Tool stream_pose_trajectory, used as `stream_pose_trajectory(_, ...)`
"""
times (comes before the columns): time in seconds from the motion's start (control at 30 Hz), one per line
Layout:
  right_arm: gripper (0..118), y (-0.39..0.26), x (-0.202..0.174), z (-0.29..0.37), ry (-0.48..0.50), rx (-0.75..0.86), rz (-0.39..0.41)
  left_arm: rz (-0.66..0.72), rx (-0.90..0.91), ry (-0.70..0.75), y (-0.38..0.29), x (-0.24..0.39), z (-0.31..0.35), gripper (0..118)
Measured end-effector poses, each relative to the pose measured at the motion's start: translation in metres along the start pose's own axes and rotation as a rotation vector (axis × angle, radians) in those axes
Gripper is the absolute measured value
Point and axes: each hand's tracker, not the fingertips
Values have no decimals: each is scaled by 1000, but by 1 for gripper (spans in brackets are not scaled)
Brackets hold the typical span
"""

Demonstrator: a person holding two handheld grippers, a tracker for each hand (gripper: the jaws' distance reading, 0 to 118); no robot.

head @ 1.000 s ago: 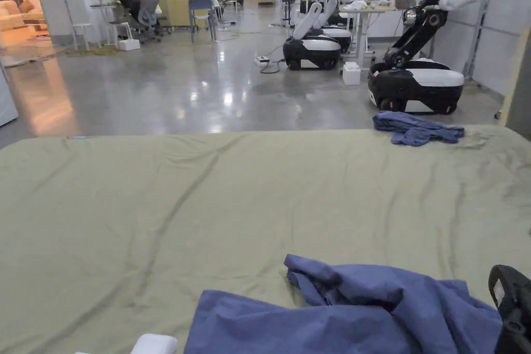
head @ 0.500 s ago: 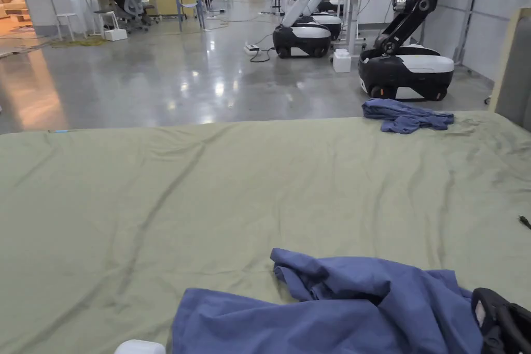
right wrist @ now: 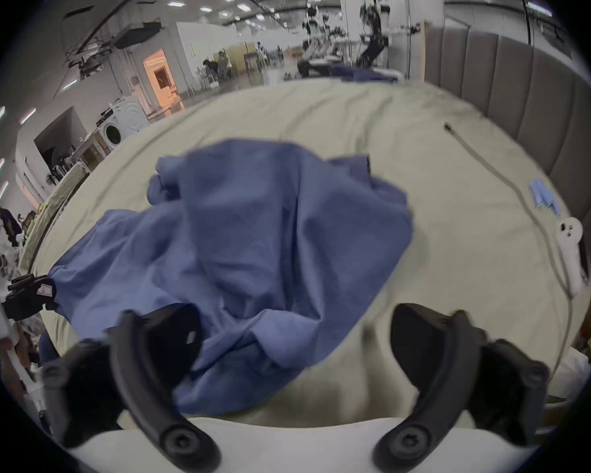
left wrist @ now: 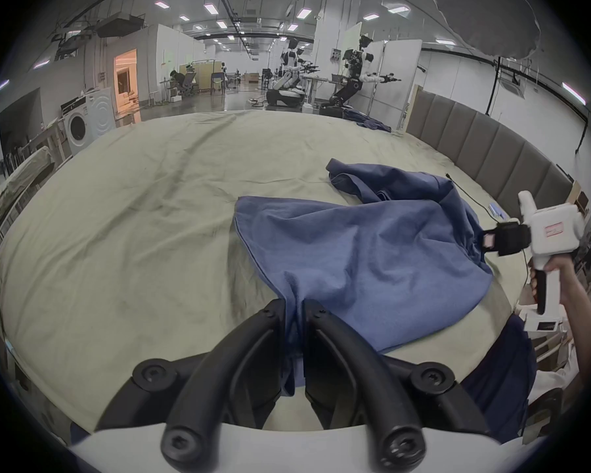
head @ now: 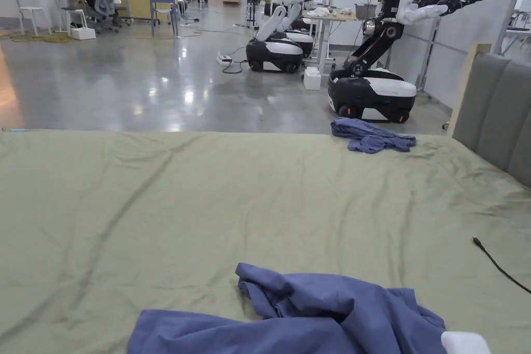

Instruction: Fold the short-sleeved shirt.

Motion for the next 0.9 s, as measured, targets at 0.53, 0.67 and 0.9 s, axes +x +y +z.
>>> stream_pose_trajectory(0.53,12,-51,-60,67,20,632,-173,20,378,38,6,19,27,10)
stream_pose_trajectory(0.67,12,-44,-87,111,73,767,-129,78,561,53,17,21,60,10)
stream_pose_trajectory(0.9,12,23,-114,166,158,843,-50,67,752,63,76,9,102,10)
